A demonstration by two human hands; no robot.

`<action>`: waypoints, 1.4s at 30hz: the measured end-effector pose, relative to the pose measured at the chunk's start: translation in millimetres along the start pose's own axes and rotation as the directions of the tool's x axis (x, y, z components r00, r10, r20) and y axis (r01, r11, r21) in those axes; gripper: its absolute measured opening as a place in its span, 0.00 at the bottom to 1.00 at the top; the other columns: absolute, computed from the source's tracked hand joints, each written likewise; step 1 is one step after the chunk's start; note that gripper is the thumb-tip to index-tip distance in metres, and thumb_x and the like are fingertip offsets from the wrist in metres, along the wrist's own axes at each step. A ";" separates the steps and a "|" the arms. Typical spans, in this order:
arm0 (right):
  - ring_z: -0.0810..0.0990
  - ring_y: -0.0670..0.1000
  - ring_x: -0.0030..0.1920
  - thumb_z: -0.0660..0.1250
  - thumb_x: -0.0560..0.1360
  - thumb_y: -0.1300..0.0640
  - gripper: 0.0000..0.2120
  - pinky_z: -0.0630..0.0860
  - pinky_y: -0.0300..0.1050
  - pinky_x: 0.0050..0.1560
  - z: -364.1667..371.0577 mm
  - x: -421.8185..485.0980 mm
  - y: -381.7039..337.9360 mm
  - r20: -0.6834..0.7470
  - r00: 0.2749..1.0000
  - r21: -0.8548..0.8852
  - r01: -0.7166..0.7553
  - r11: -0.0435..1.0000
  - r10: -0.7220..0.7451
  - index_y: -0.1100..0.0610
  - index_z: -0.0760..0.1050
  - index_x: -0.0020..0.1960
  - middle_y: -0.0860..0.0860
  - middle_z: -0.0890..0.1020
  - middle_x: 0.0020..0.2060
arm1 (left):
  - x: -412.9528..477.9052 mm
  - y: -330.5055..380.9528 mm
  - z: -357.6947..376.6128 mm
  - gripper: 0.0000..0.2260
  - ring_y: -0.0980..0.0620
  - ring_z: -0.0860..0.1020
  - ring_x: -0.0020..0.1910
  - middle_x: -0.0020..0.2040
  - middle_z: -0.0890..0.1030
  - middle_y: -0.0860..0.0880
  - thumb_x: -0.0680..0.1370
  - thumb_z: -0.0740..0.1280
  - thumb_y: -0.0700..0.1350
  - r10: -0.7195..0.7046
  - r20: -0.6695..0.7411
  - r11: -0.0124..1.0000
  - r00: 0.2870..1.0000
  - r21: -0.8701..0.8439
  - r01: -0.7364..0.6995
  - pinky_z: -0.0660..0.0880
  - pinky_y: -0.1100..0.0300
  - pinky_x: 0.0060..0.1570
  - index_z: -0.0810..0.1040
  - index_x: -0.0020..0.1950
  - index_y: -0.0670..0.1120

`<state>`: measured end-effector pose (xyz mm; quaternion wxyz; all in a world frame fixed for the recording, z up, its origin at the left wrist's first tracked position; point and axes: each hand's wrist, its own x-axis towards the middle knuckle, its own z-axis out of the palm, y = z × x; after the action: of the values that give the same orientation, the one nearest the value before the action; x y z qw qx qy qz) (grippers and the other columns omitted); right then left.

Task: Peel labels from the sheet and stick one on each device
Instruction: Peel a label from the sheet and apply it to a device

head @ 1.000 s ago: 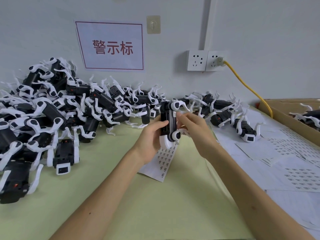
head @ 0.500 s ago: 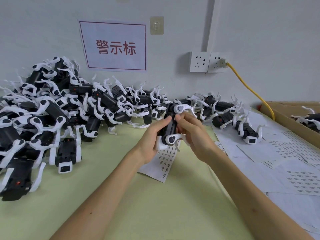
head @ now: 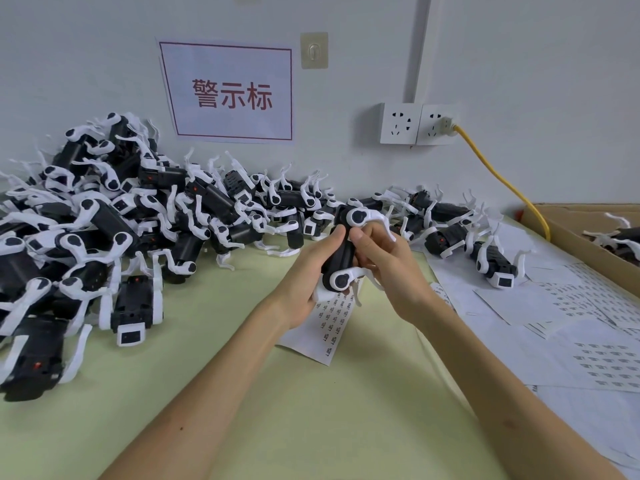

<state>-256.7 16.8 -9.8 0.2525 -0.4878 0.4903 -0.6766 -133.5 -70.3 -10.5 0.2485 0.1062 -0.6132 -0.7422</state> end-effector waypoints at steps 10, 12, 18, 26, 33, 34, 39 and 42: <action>0.73 0.46 0.30 0.70 0.77 0.53 0.14 0.71 0.34 0.33 0.3 -1.4 -1.6 0.009 1.000 0.019 -0.020 1.000 0.020 0.54 0.70 0.36 0.47 0.75 0.29 | 3.1 -2.1 -2.4 0.20 0.54 0.78 0.41 0.42 0.80 0.49 0.79 0.63 0.62 0.017 -0.019 0.998 1.000 0.055 -0.016 0.74 0.61 0.40 0.81 0.51 0.45; 0.73 0.47 0.31 0.71 0.76 0.52 0.15 0.72 0.38 0.36 0.1 -0.8 -1.6 -0.008 1.000 0.040 -0.026 0.999 0.026 0.51 0.71 0.33 0.47 0.74 0.28 | 3.4 -2.9 -1.1 0.24 0.53 0.79 0.44 0.44 0.81 0.48 0.79 0.63 0.62 0.023 -0.013 0.997 1.000 0.070 -0.022 0.75 0.60 0.44 0.82 0.55 0.41; 0.71 0.43 0.27 0.66 0.82 0.56 0.16 0.67 0.31 0.28 1.0 0.2 -1.4 0.033 0.998 0.063 -0.062 0.996 0.060 0.55 0.68 0.37 0.48 0.71 0.28 | 3.1 -3.4 -1.8 0.28 0.52 0.79 0.43 0.44 0.80 0.47 0.78 0.64 0.63 0.041 -0.038 0.997 0.998 0.061 -0.038 0.75 0.61 0.40 0.79 0.57 0.37; 0.70 0.47 0.31 0.66 0.80 0.56 0.15 0.68 0.33 0.33 1.7 -1.1 -2.7 0.026 0.995 -0.024 -0.096 0.995 0.096 0.58 0.67 0.37 0.51 0.71 0.30 | 6.2 -8.4 -4.2 0.26 0.50 0.83 0.47 0.45 0.84 0.48 0.69 0.72 0.68 0.024 -0.098 0.990 0.995 0.138 -0.011 0.78 0.52 0.47 0.82 0.52 0.47; 0.78 0.49 0.33 0.72 0.74 0.53 0.13 0.76 0.40 0.36 9.0 -1.4 -3.0 -0.208 0.978 -0.085 -0.004 0.996 -0.014 0.58 0.71 0.51 0.49 0.78 0.35 | 4.1 -6.7 2.9 0.19 0.48 0.84 0.52 0.51 0.86 0.45 0.79 0.66 0.61 0.051 -0.092 0.996 0.994 0.082 -0.043 0.81 0.53 0.51 0.85 0.58 0.49; 0.80 0.52 0.37 0.74 0.73 0.52 0.16 0.78 0.43 0.39 10.7 -1.7 -2.4 -0.290 0.954 -0.165 0.032 0.986 -0.079 0.54 0.71 0.55 0.50 0.79 0.41 | 4.1 -6.3 3.8 0.17 0.47 0.84 0.50 0.50 0.86 0.45 0.81 0.65 0.60 0.048 -0.104 0.996 0.993 0.079 -0.040 0.82 0.54 0.48 0.85 0.58 0.50; 0.77 0.46 0.52 0.76 0.75 0.55 0.17 0.73 0.35 0.47 3.5 0.2 -0.6 -0.237 0.879 -0.588 0.208 0.782 -0.413 0.52 0.73 0.60 0.46 0.76 0.54 | 5.1 -4.4 2.2 0.13 0.50 0.81 0.35 0.38 0.79 0.48 0.82 0.65 0.57 -0.023 -0.129 0.997 0.991 0.069 0.033 0.78 0.58 0.31 0.85 0.51 0.50; 0.77 0.46 0.55 0.74 0.77 0.55 0.12 0.73 0.35 0.50 -0.8 1.2 2.0 -0.183 0.894 -0.634 0.210 0.745 -0.409 0.55 0.76 0.58 0.48 0.77 0.55 | 4.9 -3.7 1.5 0.12 0.50 0.80 0.32 0.37 0.77 0.48 0.81 0.67 0.57 -0.044 -0.114 0.997 0.993 0.063 0.051 0.77 0.58 0.30 0.86 0.46 0.54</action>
<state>-258.2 15.3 -11.2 -0.1121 -0.5048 0.6226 -0.5874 -139.2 -71.0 -13.0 0.2613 0.1706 -0.6197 -0.7202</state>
